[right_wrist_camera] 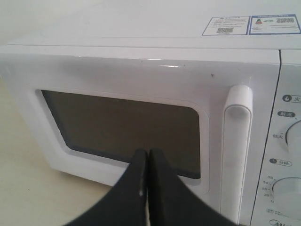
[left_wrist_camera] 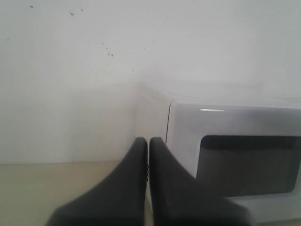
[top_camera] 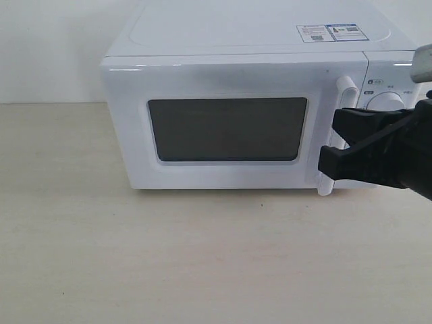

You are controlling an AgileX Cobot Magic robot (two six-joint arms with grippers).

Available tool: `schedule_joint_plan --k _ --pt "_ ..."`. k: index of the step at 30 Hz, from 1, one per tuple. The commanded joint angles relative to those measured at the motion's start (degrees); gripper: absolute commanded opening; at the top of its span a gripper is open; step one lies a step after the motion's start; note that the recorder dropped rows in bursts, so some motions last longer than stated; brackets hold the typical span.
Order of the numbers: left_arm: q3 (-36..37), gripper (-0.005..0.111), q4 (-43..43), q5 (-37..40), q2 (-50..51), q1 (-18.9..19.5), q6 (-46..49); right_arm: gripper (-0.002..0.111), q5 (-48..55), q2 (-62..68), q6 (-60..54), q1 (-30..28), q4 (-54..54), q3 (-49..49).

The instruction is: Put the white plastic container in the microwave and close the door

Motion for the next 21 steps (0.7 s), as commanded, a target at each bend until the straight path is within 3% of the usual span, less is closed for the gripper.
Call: schedule_joint_plan --k 1,9,21 --pt "0.3 0.004 -0.6 4.5 -0.2 0.1 3.0 0.000 -0.3 -0.2 0.0 -0.1 0.0 0.1" --pt "0.3 0.004 0.0 20.5 -0.2 0.1 7.3 0.000 -0.3 -0.2 0.0 -0.1 0.0 0.1" --pt "0.3 0.004 -0.3 20.8 -0.2 0.1 7.3 0.000 -0.3 -0.2 0.0 -0.1 0.0 0.1"
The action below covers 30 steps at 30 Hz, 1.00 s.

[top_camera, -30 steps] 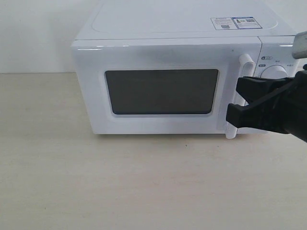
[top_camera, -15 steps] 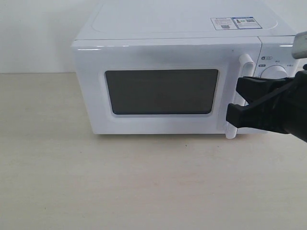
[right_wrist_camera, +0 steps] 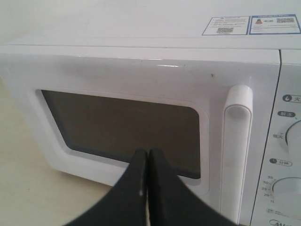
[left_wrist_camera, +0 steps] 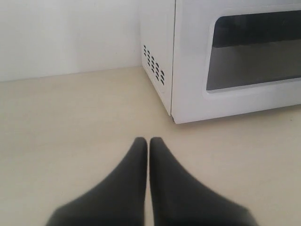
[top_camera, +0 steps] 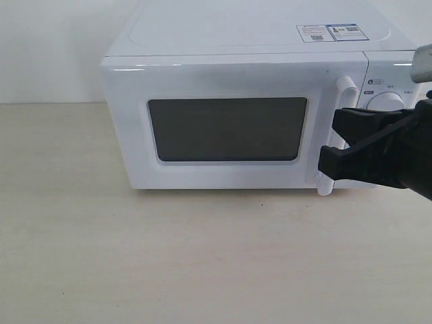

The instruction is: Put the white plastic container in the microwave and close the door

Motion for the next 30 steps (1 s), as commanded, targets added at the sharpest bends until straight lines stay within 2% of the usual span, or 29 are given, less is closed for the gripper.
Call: schedule_joint_plan --k 1,25,28,30 --pt "0.2 0.004 -0.3 0.2 -0.2 0.1 0.4 0.000 -0.3 -0.2 0.0 -0.1 0.0 0.1" --pt "0.2 0.004 -0.3 -0.1 -0.2 0.1 0.4 0.000 -0.3 -0.2 0.0 -0.1 0.0 0.1" --pt "0.2 0.004 -0.3 -0.1 -0.2 0.1 0.4 0.000 -2.4 -0.2 -8.7 -0.1 0.0 0.1" --pt "0.2 0.004 -0.3 -0.1 -0.2 0.1 0.4 0.000 -3.2 -0.4 -10.5 -0.1 0.0 0.1"
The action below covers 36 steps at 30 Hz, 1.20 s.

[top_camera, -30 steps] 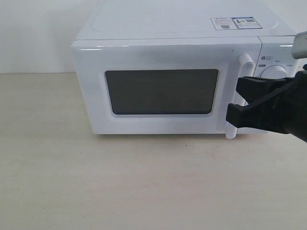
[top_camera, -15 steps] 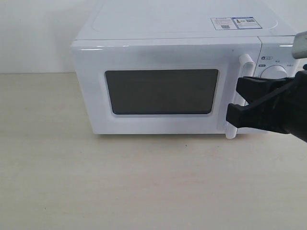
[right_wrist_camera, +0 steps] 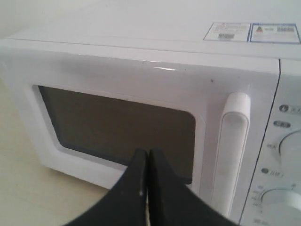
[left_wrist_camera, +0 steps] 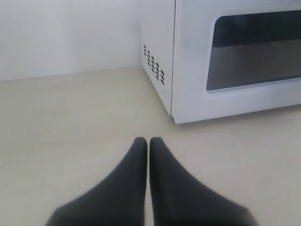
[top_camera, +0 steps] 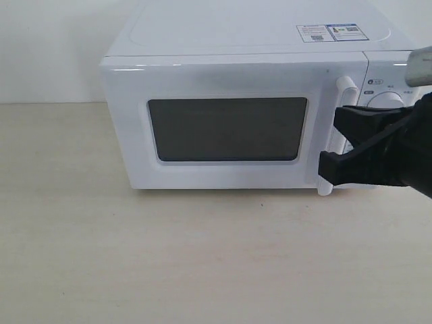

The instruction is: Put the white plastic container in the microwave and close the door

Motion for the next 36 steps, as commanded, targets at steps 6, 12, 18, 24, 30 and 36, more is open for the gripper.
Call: schedule_joint_plan --k 6,12,18,24,30,36 --pt "0.2 0.004 -0.3 -0.2 -0.2 0.1 0.4 0.000 8.6 -12.5 -12.7 -0.7 1.3 0.1" --pt "0.2 0.004 -0.3 -0.2 -0.2 0.1 0.4 0.000 28.0 -30.7 -12.7 -13.8 2.1 0.4" --pt "0.2 0.004 -0.3 -0.2 -0.2 0.1 0.4 0.000 22.2 -49.1 -9.7 -22.3 2.6 13.5" --pt "0.2 0.004 -0.3 -0.2 -0.2 0.1 0.4 0.000 15.5 -57.4 -8.4 -22.4 2.6 22.8" --pt "0.2 0.004 -0.3 -0.1 -0.2 0.1 0.4 0.000 15.5 -57.4 -6.9 -25.2 3.5 22.8" --pt "0.2 0.004 -0.3 -0.1 -0.2 0.1 0.4 0.000 16.3 -57.4 -7.3 -26.3 3.5 22.8"
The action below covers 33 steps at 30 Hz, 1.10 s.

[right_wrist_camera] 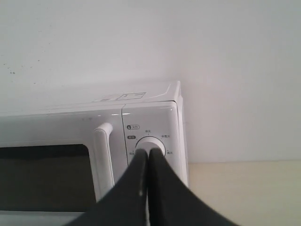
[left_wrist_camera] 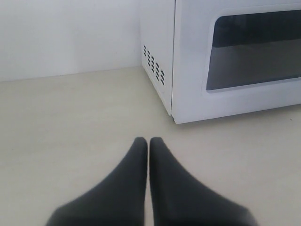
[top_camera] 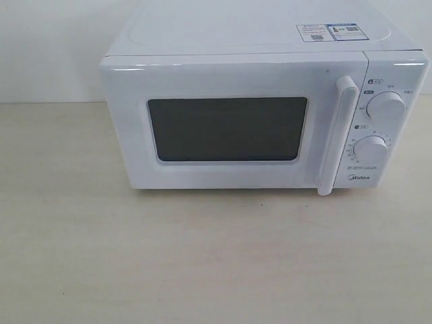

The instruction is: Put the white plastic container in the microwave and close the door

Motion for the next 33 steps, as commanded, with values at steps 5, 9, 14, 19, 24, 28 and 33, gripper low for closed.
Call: schedule_joint_plan --k 5,9,14,19,24,28,33 --pt "0.2 0.004 -0.3 -0.1 -0.2 0.1 0.3 0.000 4.1 -0.3 6.0 -0.4 0.1 0.2" --pt "0.2 0.004 -0.3 -0.1 -0.2 0.1 0.3 0.000 1.4 -0.3 18.1 -0.4 0.2 0.2" --pt "0.2 0.004 -0.3 -0.1 -0.2 0.1 0.3 0.000 -1.7 -0.3 20.2 -0.4 -0.5 0.2" --pt "0.2 0.004 -0.3 -0.1 -0.2 0.1 0.3 0.000 1.9 -0.3 24.5 -0.4 -15.5 0.2" --pt "0.2 0.004 -0.3 -0.2 -0.2 0.1 0.3 0.000 6.8 -0.3 39.7 -0.4 -38.1 0.2" --pt "0.2 0.004 -0.3 -0.3 -0.2 0.1 0.3 0.000 15.0 -0.3 45.7 -0.4 -45.8 0.2" --pt "0.2 0.004 -0.3 -0.3 -0.2 0.1 0.3 0.000 26.3 -0.3 45.1 -0.4 -45.8 0.2"
